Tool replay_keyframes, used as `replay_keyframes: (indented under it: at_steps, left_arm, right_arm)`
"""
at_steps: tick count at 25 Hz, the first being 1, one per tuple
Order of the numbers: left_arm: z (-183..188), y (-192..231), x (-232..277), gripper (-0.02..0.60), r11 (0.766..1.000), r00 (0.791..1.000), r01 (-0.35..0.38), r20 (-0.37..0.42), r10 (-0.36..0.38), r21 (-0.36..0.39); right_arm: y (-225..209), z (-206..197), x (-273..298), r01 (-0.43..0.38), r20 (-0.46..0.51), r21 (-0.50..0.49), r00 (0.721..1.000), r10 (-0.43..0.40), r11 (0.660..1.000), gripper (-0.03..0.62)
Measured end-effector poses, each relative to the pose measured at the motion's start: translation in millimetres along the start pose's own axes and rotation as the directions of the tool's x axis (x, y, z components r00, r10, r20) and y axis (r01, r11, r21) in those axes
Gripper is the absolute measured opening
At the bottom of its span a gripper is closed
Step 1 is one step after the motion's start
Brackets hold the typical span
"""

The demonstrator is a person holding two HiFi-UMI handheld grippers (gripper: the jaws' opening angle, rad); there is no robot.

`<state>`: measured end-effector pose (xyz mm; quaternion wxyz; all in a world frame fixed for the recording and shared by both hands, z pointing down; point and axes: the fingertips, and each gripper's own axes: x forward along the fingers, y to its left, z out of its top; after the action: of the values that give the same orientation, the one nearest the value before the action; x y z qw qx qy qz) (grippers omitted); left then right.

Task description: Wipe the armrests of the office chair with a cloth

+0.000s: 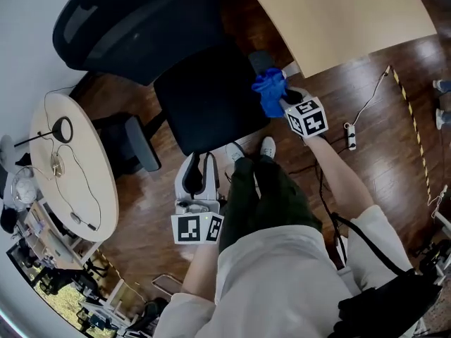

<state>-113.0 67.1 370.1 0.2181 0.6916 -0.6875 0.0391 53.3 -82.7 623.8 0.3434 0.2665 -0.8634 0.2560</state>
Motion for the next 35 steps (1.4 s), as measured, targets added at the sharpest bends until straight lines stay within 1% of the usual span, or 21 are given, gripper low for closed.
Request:
replay_keyframes:
  at_steps: [2,4,6,8,10,11,12,13,14,15,16,17,18,19,21,23,25,27,30,33,35]
  left_arm:
    - [1.6,-0.2,1.9,0.106,1.000,1.000,0.017,0.014,-0.017,-0.007]
    - [4.9,1.5,2.7,0.106,1.000,0.999,0.023,0.028,-0.023,-0.012]
    - [10.9,5.3,-1.3,0.106,1.000,0.999,0.015,0.049,-0.014,-0.013]
    - [23.0,16.7,-13.3,0.103,1.000,0.996,-0.011,0.089,0.012,-0.004]
    - [38.1,36.2,-30.0,0.060,0.999,0.992,-0.027,0.122,0.024,0.024]
    - [44.0,46.5,-36.8,0.060,0.999,0.992,-0.031,0.123,0.026,0.039]
    - [49.2,55.5,-42.6,0.060,0.998,0.992,-0.039,0.121,0.033,0.047]
    - [55.4,61.9,-48.7,0.060,0.998,0.991,-0.050,0.123,0.044,0.049]
    - [64.2,65.3,-55.9,0.049,0.997,0.989,-0.062,0.137,0.055,0.050]
    - [75.5,66.1,-64.6,0.003,0.996,0.984,-0.072,0.164,0.062,0.056]
    - [87.7,65.8,-74.1,0.000,0.995,0.978,-0.078,0.197,0.064,0.067]
    - [98.1,67.1,-83.4,0.000,0.994,0.972,-0.079,0.226,0.060,0.078]
    - [104.8,71.9,-91.5,0.000,0.994,0.969,-0.073,0.244,0.050,0.085]
    - [107.2,81.2,-97.9,0.000,0.994,0.968,-0.061,0.248,0.038,0.086]
    - [101.9,112.0,-109.6,0.000,0.997,0.971,-0.044,0.236,0.028,0.062]
    - [91.6,153.4,-131.5,0.000,0.998,0.973,-0.058,0.224,0.053,0.019]
    - [81.9,202.1,-167.0,0.000,0.996,0.972,-0.086,0.218,0.085,-0.007]
    - [71.4,261.5,-210.8,0.000,0.991,0.971,-0.132,0.203,0.129,0.001]
    - [53.8,355.2,-271.7,0.000,0.981,0.970,-0.195,0.148,0.191,0.008]
    - [49.3,424.6,-311.1,0.000,0.983,0.977,-0.185,0.110,0.184,-0.004]
    - [48.0,448.6,-321.7,0.000,0.986,0.980,-0.165,0.109,0.167,-0.033]
  right_arm:
    - [13.5,-39.7,-30.7,0.014,-0.016,0.021,1.000,-0.013,1.000,0.066]
    - [27.0,-55.9,-52.3,0.013,0.007,0.028,1.000,-0.013,1.000,0.066]
    - [40.8,-43.3,-68.0,0.007,0.076,0.010,0.997,-0.008,1.000,0.066]
    - [57.1,-13.7,-79.0,0.026,0.141,-0.035,0.990,-0.021,0.999,0.064]
    - [85.6,29.7,-88.0,0.028,0.237,-0.054,0.971,-0.015,0.998,0.063]
    - [103.1,56.7,-96.3,0.021,0.308,-0.054,0.952,-0.004,0.998,0.063]
    - [121.7,85.6,-110.2,0.013,0.388,-0.062,0.922,0.012,0.998,0.063]
    - [142.2,114.9,-131.2,0.006,0.473,-0.087,0.880,0.036,0.996,0.063]
    - [165.2,143.7,-158.4,0.003,0.559,-0.131,0.826,0.071,0.991,0.063]
    - [190.1,169.7,-188.5,0.005,0.636,-0.182,0.763,0.114,0.983,0.063]
    - [214.4,190.4,-215.4,0.009,0.690,-0.225,0.707,0.153,0.974,0.063]
    - [236.0,204.2,-233.0,0.011,0.718,-0.249,0.673,0.177,0.968,0.063]
    - [254.1,211.6,-239.2,0.011,0.724,-0.259,0.664,0.187,0.966,0.064]
    - [269.6,214.8,-235.9,0.009,0.718,-0.262,0.670,0.189,0.965,0.064]
    - [299.9,215.2,-216.4,-0.009,0.691,-0.265,0.695,0.197,0.964,0.064]
    - [333.1,212.2,-194.8,-0.026,0.666,-0.285,0.714,0.217,0.958,0.064]
    - [368.0,211.1,-175.4,-0.006,0.659,-0.300,0.721,0.212,0.954,0.066]
    - [411.1,207.7,-153.4,0.015,0.659,-0.286,0.729,0.185,0.958,0.066]
    - [487.9,200.5,-114.0,0.020,0.651,-0.256,0.743,0.156,0.967,0.066]
    - [562.1,200.0,-76.9,0.005,0.649,-0.229,0.746,0.149,0.973,0.066]
    - [596.5,194.1,-50.9,-0.018,0.629,-0.226,0.761,0.160,0.974,0.066]
